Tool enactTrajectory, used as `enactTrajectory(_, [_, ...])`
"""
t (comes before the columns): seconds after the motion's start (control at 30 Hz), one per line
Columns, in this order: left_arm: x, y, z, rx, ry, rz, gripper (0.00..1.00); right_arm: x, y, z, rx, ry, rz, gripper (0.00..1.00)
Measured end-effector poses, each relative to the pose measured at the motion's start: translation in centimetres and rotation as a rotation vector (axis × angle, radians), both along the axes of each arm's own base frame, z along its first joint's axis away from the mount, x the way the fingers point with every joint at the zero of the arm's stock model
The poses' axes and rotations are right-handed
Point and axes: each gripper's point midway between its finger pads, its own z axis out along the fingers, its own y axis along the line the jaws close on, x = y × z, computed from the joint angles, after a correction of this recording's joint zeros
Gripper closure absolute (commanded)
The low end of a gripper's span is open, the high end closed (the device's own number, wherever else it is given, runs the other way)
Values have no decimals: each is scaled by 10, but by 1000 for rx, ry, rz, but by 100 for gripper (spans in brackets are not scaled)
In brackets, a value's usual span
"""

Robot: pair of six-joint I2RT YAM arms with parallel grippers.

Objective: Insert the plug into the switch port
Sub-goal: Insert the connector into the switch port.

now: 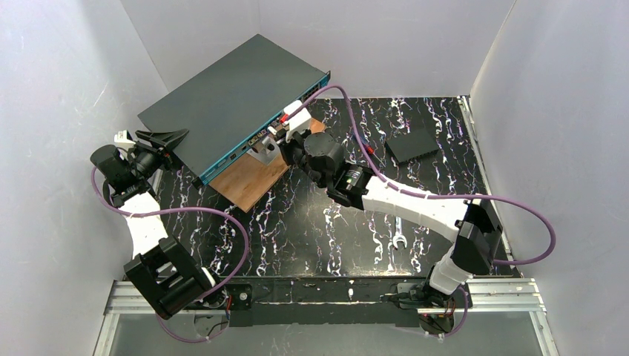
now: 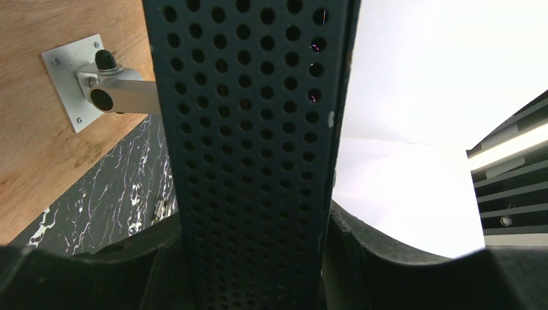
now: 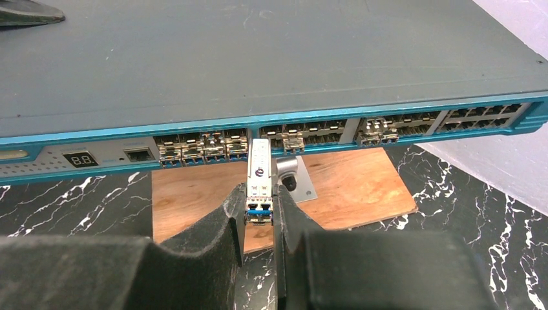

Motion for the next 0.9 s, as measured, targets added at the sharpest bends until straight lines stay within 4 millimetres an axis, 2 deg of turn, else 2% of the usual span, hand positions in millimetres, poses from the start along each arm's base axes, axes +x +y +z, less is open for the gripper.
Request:
enactTrajectory(0.37, [0, 0, 0, 0, 0, 0, 100, -5, 8, 5, 19, -9, 50, 99])
enactTrajectory(0.9, [0, 0, 0, 0, 0, 0, 100, -5, 8, 4, 17, -8, 50, 99])
